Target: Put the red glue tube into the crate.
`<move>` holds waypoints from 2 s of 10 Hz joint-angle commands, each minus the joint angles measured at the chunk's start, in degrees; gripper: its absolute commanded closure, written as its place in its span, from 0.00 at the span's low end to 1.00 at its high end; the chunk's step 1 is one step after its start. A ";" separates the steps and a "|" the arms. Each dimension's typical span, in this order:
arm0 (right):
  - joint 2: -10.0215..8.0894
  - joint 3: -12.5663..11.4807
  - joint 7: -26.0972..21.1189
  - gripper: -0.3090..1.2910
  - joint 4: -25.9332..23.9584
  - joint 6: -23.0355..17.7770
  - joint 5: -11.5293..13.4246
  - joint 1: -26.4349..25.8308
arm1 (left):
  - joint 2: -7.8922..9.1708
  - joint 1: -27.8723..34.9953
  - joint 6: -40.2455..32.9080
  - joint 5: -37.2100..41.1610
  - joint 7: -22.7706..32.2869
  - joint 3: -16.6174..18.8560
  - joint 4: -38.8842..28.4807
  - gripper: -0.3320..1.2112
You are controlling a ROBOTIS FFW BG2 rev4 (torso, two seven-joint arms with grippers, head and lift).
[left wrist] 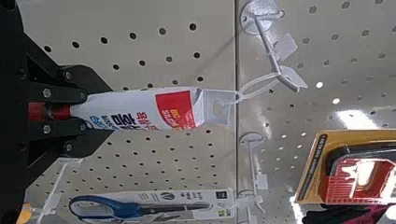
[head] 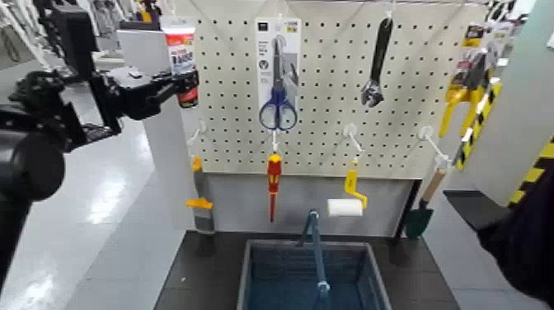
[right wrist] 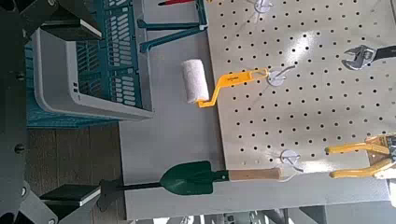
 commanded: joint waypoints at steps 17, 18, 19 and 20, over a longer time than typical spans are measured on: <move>8.09 0.09 0.00 0.28 -0.04 0.79 -0.01 0.00 | -0.51 7.88 7.50 14.57 10.12 -2.72 -14.51 0.99; 8.00 0.17 0.09 0.28 -0.04 0.97 -0.01 0.00 | -0.69 9.99 7.77 16.76 11.18 -2.89 -14.16 0.99; 7.91 0.26 0.00 0.28 -0.13 1.23 -0.01 -0.09 | -1.04 11.75 8.29 17.82 11.44 -3.68 -13.54 0.99; 7.91 0.44 0.00 0.28 -0.31 1.41 -0.01 -0.09 | -1.13 13.42 8.38 19.31 12.23 -4.56 -12.84 0.99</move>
